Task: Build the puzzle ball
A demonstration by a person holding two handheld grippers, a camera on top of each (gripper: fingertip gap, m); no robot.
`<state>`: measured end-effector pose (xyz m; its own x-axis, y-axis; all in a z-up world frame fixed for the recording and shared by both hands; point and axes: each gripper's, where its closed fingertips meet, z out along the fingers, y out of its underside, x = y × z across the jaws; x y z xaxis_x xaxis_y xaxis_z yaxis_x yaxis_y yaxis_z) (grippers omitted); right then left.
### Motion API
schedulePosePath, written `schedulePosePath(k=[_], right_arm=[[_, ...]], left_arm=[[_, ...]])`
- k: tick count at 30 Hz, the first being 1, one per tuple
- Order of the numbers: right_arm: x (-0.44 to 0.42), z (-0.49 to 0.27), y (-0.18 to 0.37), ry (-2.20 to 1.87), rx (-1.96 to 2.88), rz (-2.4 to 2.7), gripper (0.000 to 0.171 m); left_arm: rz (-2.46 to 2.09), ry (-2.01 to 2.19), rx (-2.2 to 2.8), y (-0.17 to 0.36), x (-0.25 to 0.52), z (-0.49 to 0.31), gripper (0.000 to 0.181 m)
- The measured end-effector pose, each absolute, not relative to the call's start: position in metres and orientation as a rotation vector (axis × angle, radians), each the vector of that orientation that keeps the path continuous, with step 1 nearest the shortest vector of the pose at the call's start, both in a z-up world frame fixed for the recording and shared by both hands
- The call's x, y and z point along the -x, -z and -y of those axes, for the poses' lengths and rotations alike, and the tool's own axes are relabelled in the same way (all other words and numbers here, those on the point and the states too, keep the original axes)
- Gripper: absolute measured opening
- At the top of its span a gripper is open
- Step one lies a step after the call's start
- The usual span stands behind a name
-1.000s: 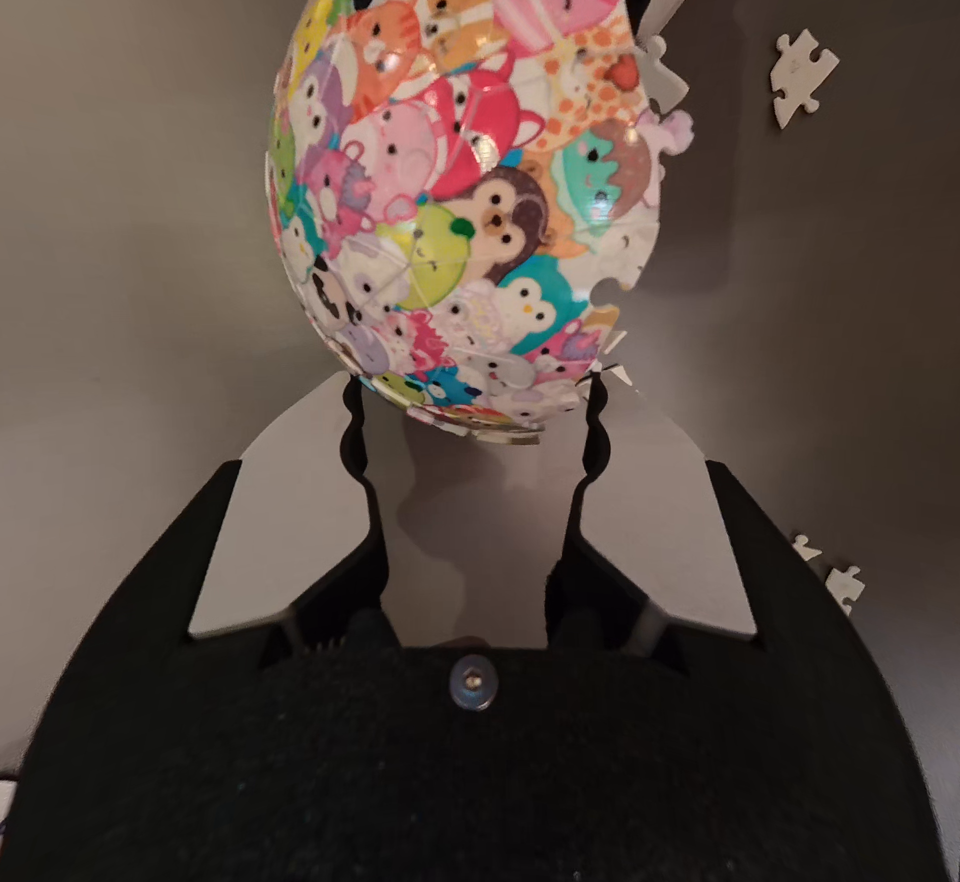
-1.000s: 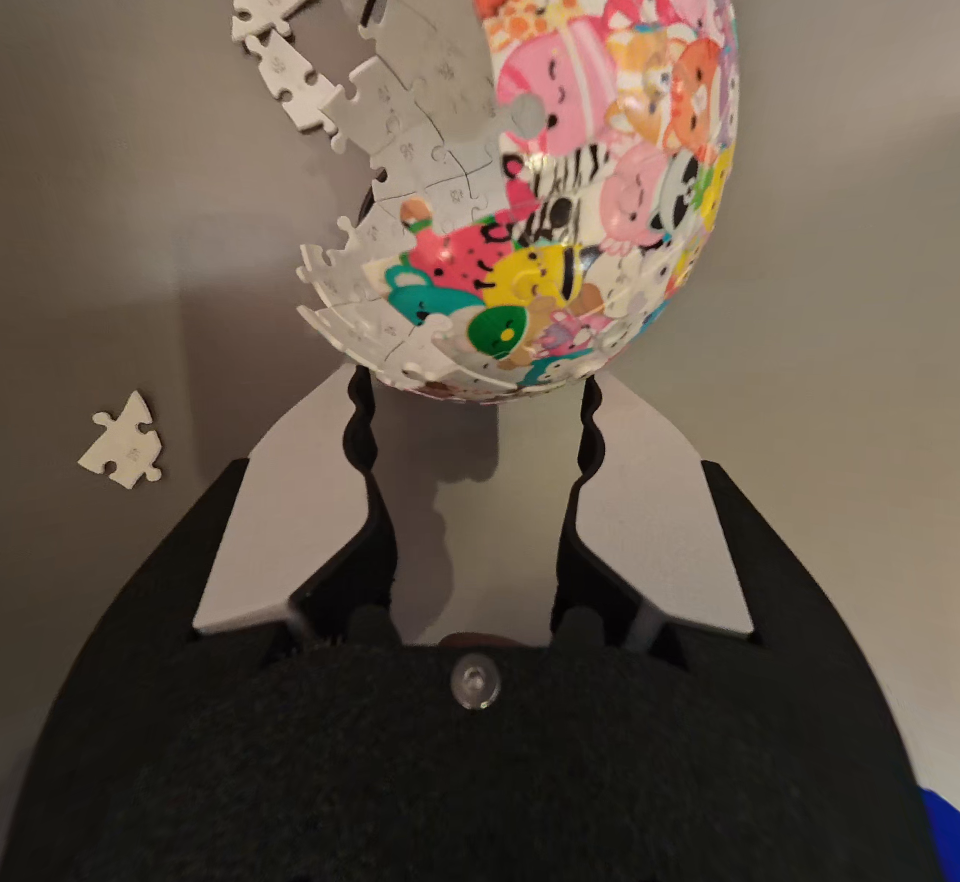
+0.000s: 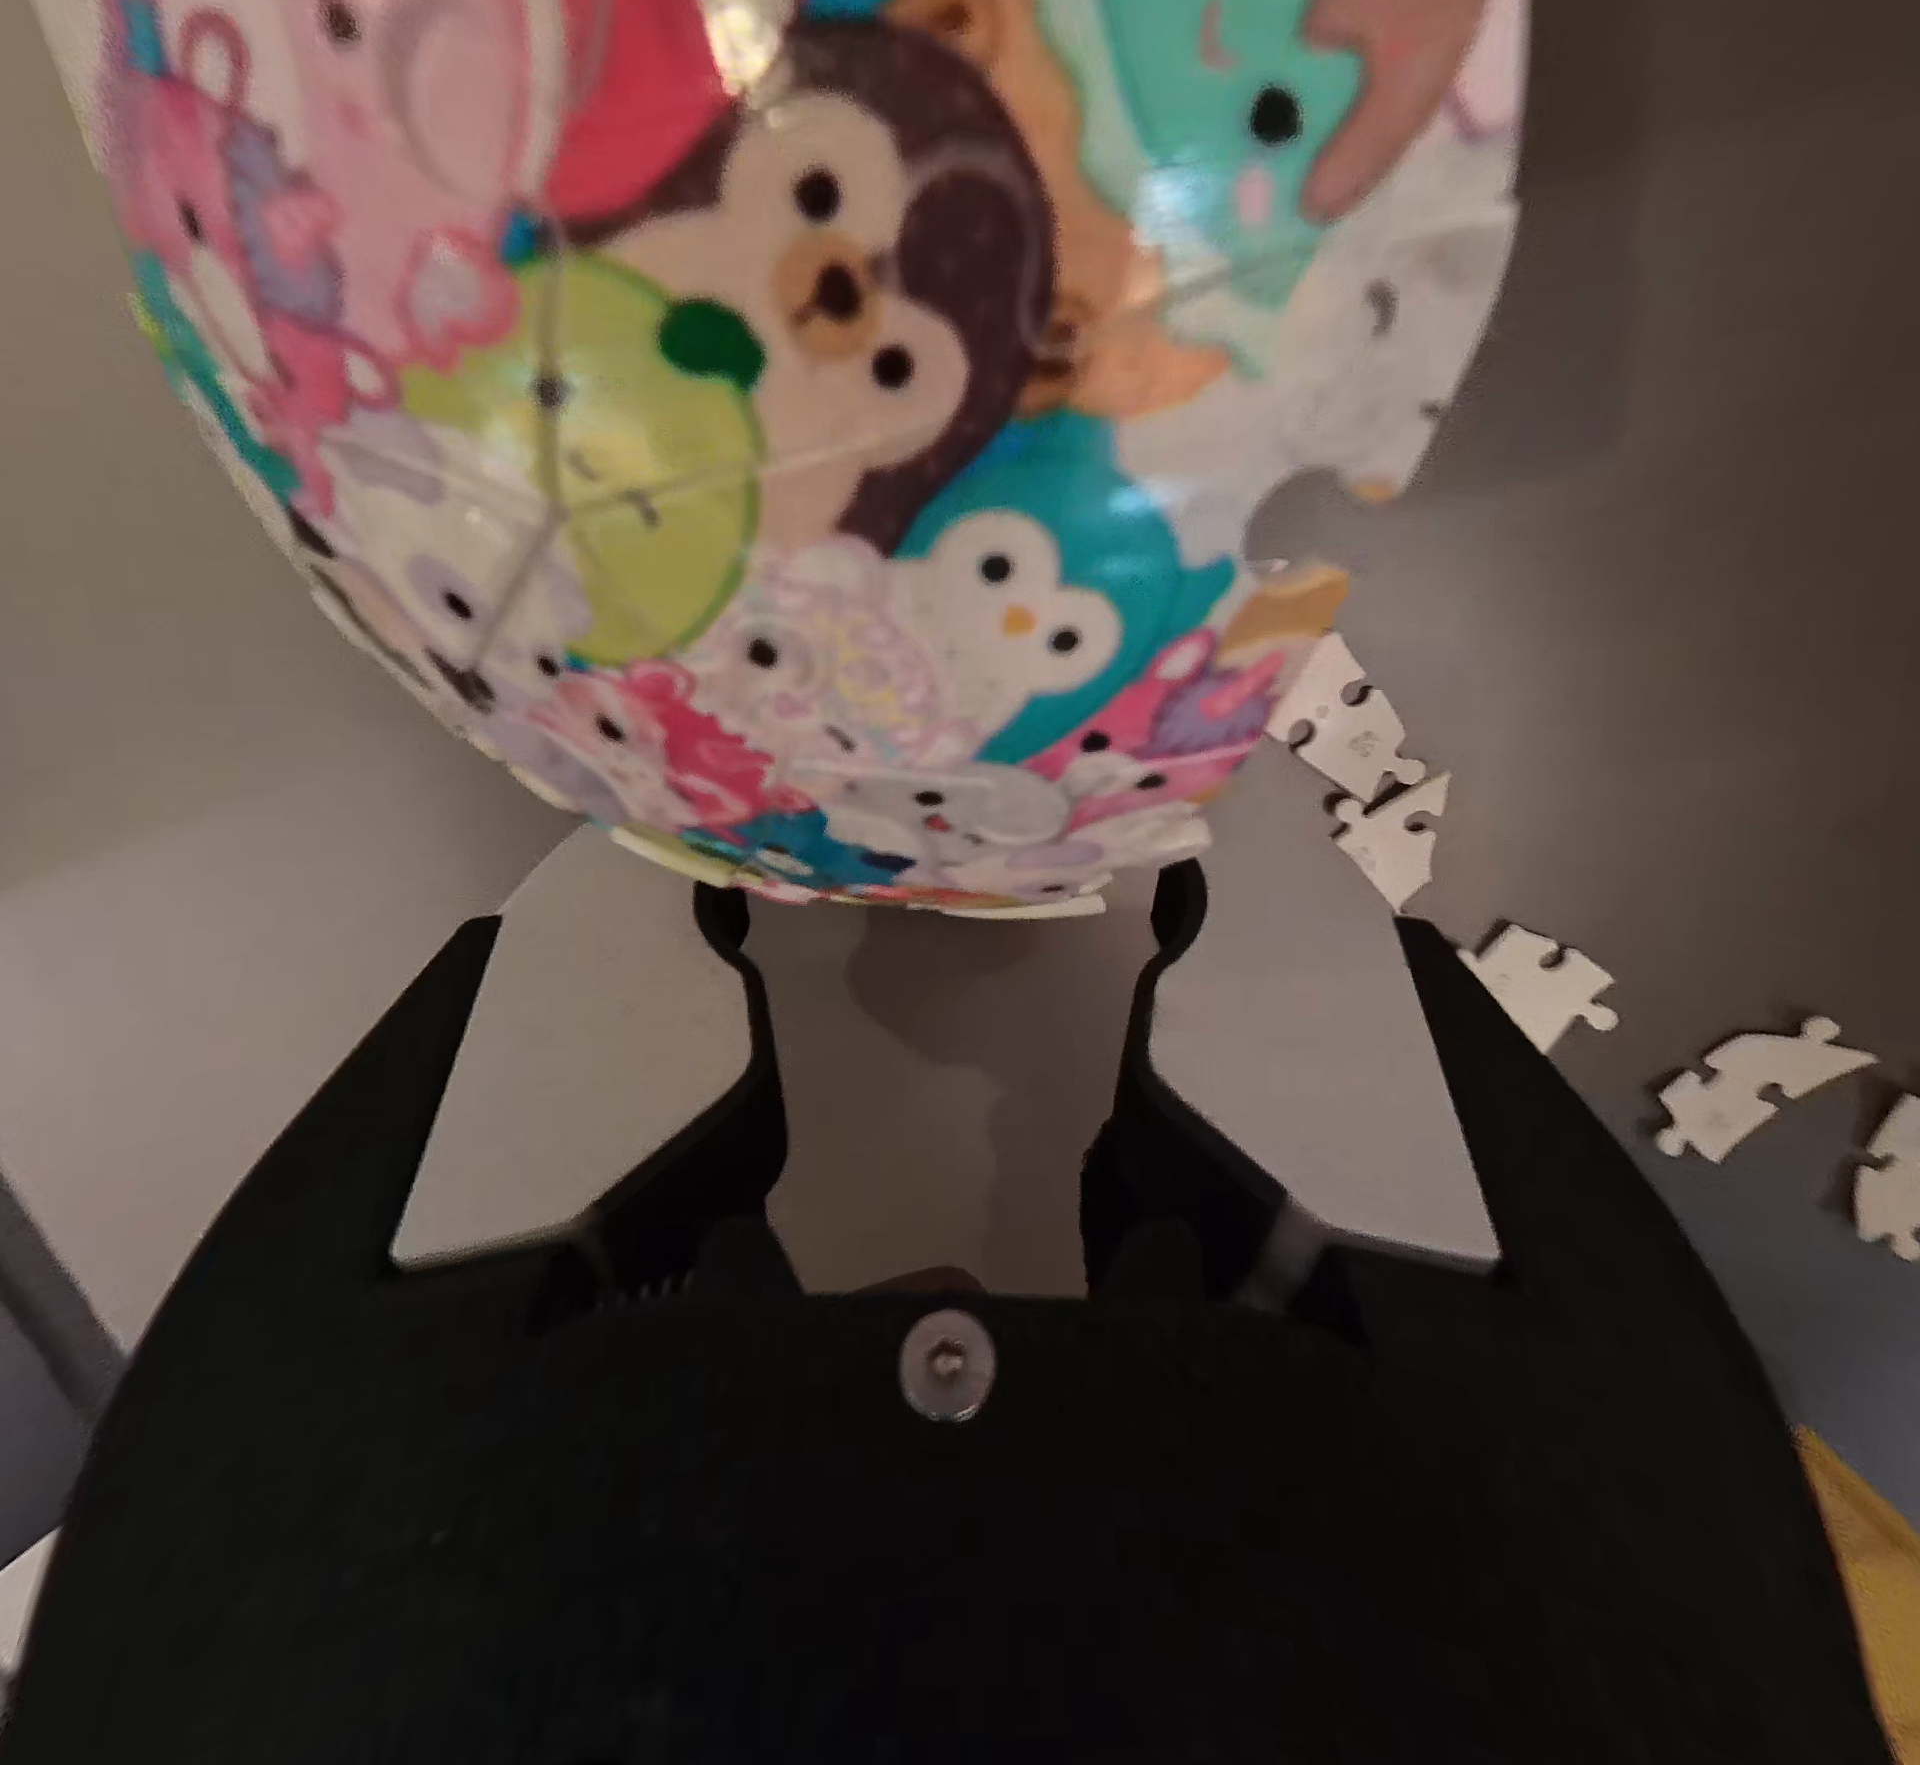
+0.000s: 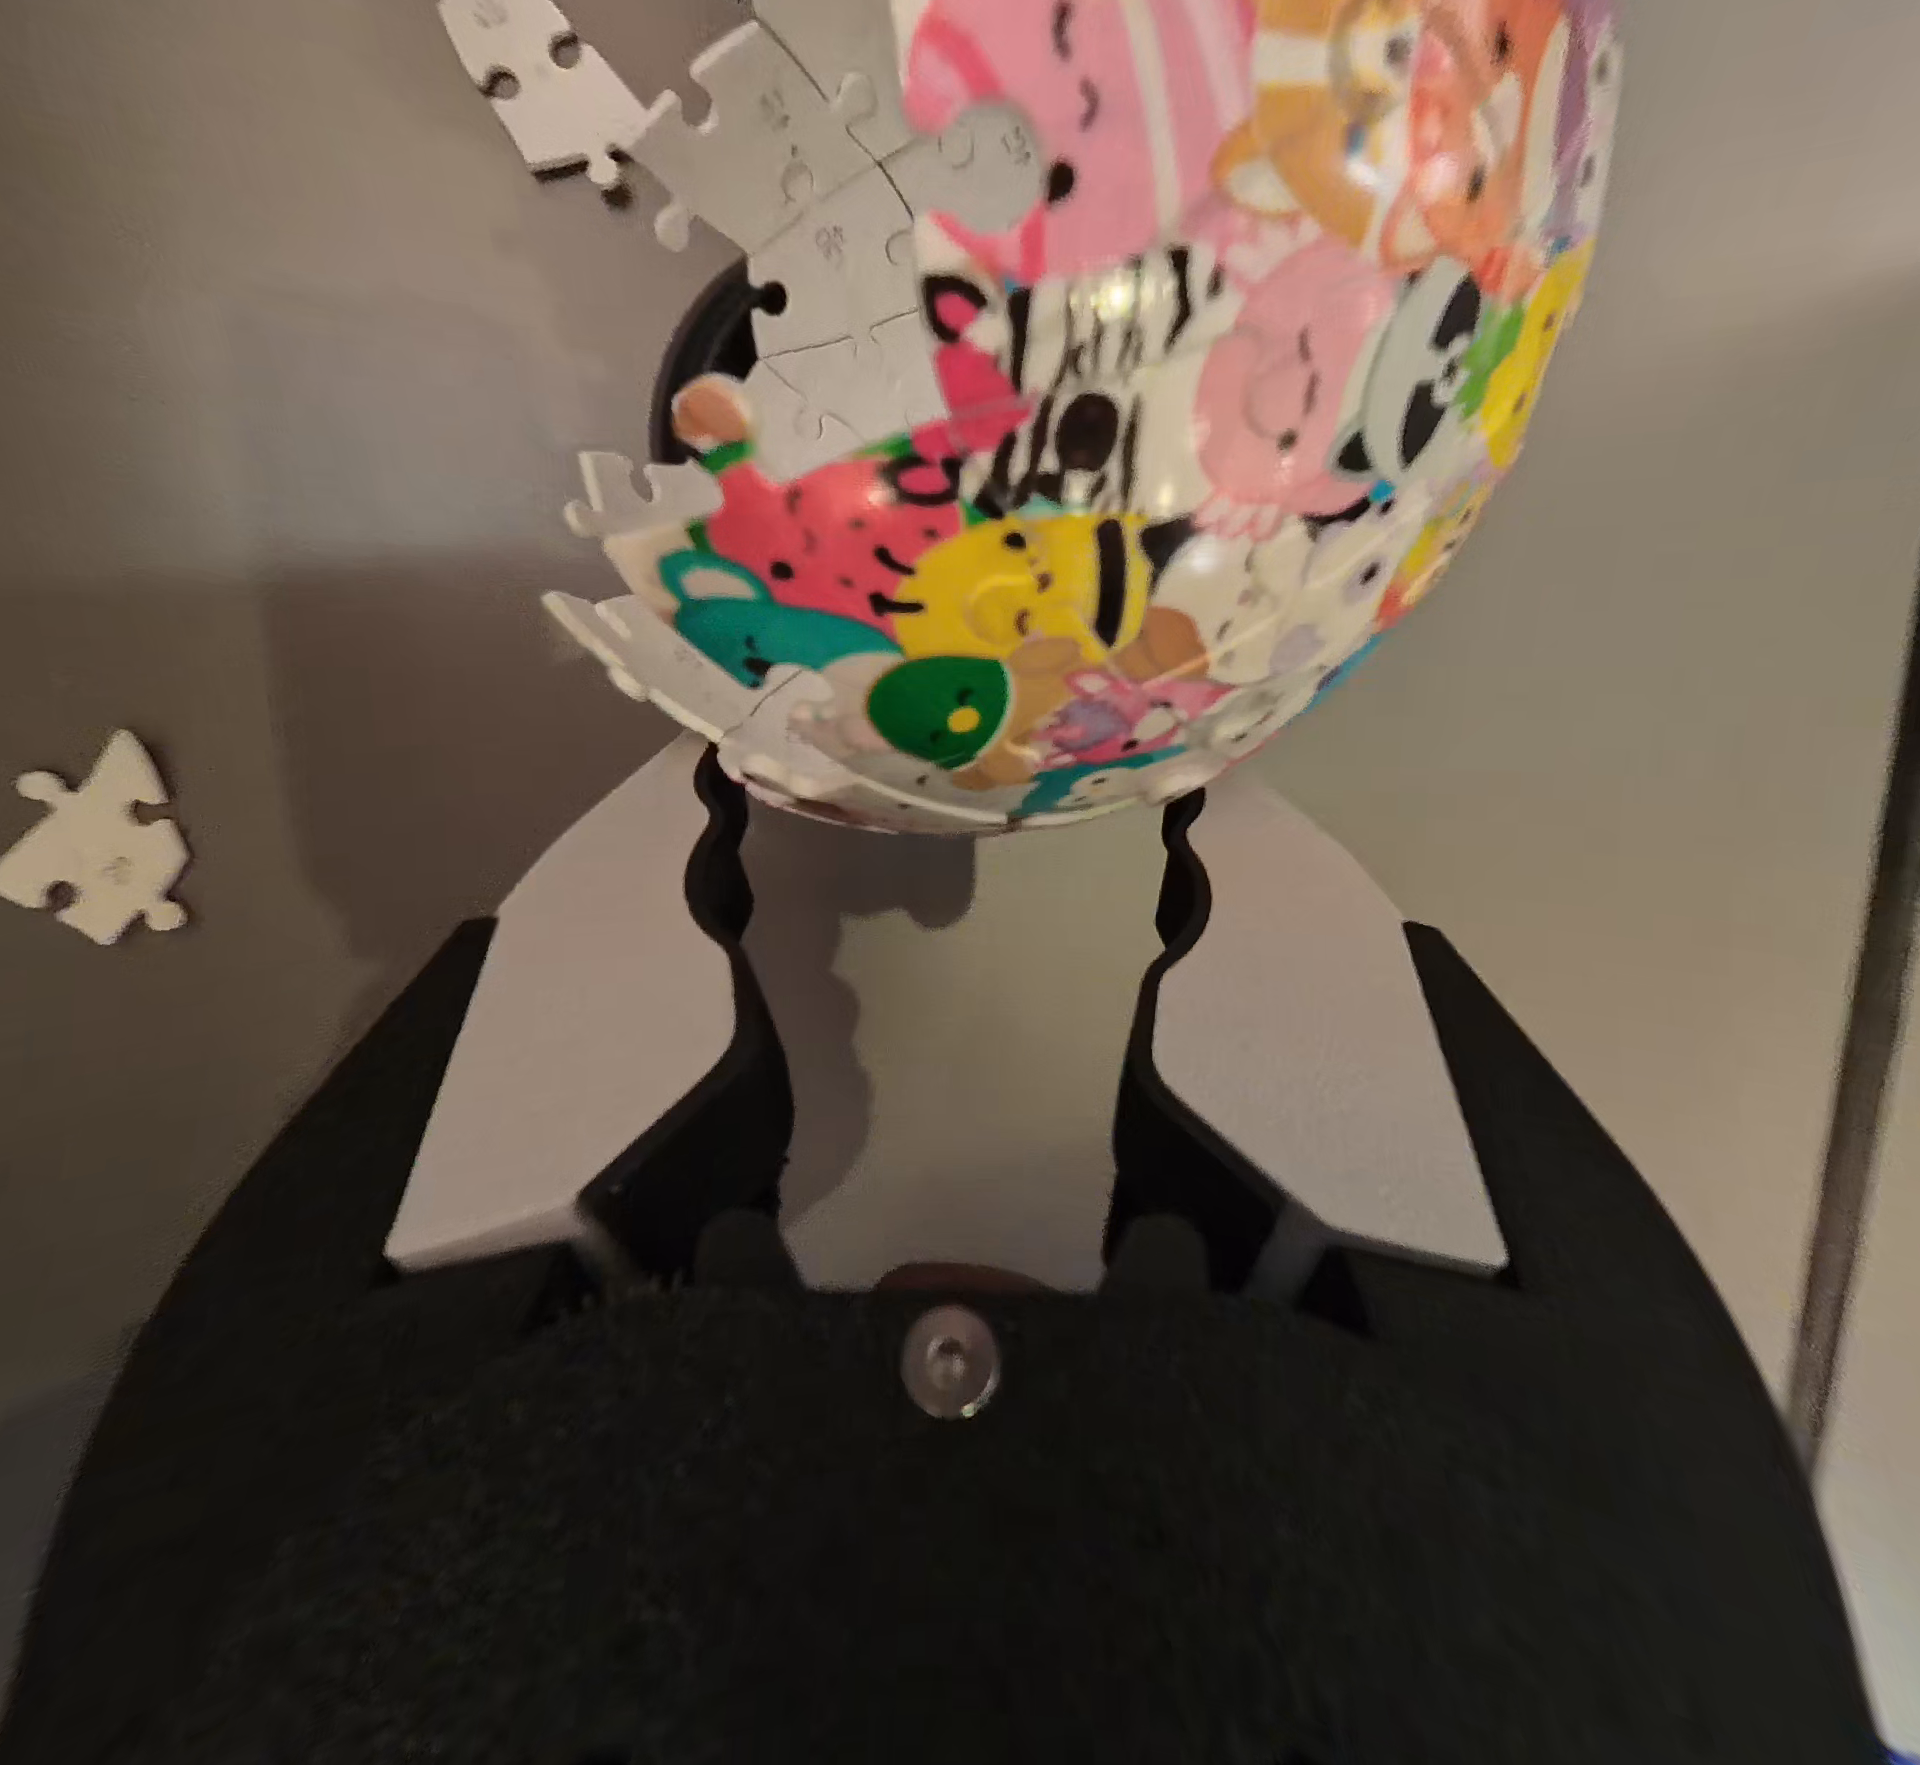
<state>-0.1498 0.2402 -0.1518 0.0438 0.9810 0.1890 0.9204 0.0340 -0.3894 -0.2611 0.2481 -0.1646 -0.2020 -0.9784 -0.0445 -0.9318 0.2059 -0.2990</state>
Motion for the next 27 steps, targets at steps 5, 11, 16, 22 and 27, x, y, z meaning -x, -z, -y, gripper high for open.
schedulePosePath(k=[5,11,16,22,27], right_arm=[[0.147,-0.255,0.146,0.003,1.832,1.897,0.078],[0.142,-0.265,0.147,0.231,1.696,1.882,0.079],[0.142,-0.265,0.147,0.334,1.597,1.893,0.078],[0.138,-0.266,0.143,0.404,1.543,1.889,0.08],[0.125,-0.258,0.143,0.385,1.606,1.877,0.082]], left_arm=[[-2.152,0.188,1.807,0.163,0.257,-0.262,0.077],[-2.037,0.044,1.731,0.163,0.252,-0.268,0.078],[-1.975,0.02,1.767,0.168,0.251,-0.26,0.083],[-1.908,0.065,1.824,0.169,0.251,-0.253,0.083],[-1.89,0.076,1.881,0.17,0.256,-0.251,0.085]])
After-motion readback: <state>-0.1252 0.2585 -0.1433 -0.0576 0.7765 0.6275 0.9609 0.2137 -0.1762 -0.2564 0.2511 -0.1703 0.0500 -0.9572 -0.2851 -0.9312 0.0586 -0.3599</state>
